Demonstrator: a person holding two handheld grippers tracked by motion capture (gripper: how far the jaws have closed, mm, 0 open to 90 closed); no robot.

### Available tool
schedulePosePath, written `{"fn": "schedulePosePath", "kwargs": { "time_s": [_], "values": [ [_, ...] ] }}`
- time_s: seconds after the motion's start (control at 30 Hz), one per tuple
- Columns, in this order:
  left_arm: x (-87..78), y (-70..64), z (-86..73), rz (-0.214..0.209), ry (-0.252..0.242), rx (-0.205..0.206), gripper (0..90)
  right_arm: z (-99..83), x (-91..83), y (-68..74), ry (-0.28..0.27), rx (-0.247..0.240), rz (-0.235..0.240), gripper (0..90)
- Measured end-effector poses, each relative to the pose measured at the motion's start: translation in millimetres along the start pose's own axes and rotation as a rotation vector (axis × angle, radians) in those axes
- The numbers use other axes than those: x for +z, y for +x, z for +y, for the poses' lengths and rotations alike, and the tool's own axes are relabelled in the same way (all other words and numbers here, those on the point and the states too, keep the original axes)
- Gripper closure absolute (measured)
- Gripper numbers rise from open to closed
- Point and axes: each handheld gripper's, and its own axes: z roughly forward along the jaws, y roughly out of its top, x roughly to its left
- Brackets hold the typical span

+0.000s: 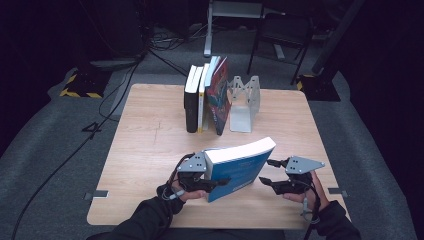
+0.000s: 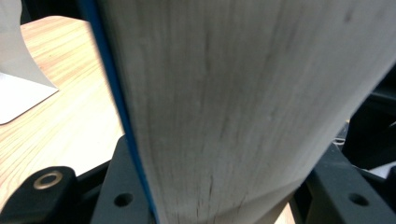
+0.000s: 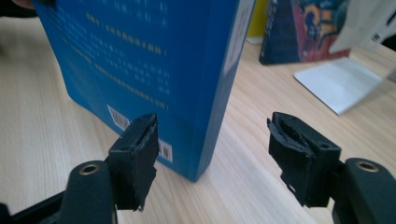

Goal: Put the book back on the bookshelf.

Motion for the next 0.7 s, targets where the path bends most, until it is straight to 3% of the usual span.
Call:
{"fn": "schedulePosePath", "kwargs": {
  "time_s": [0.17,0.27,0.37,0.43,0.53,0.63,0.7],
  "values": [
    [-3.9,-0.2,-0.1,0.011,0.018,0.034,58.3,9.2,11.1,-2.9,-0.007,-0.024,0.029,32.5],
    [-7.3,-0.3,-1.9,0.011,0.023,0.041,57.3,16.1,21.2,-6.4,-0.017,-0.035,0.095,27.9],
    [-11.0,-0.9,-5.5,0.011,0.034,0.041,56.2,20.4,30.4,-6.1,-0.026,-0.059,0.163,29.2],
    [-13.5,-2.4,-7.8,0.022,0.049,0.048,55.7,22.2,33.8,-2.4,-0.035,-0.066,0.171,27.6],
    [-18.1,-4.8,-11.7,0.095,0.069,0.063,50.3,21.7,31.8,-1.6,-0.032,-0.068,0.164,31.7],
    [-22.6,-7.1,-15.2,0.158,0.083,0.067,40.1,17.9,25.4,-2.7,-0.041,-0.068,0.186,39.4],
    [-22.8,-11.0,-19.6,0.205,0.099,0.072,37.9,16.6,21.1,-1.0,-0.039,-0.075,0.194,42.2]
  ]
}}
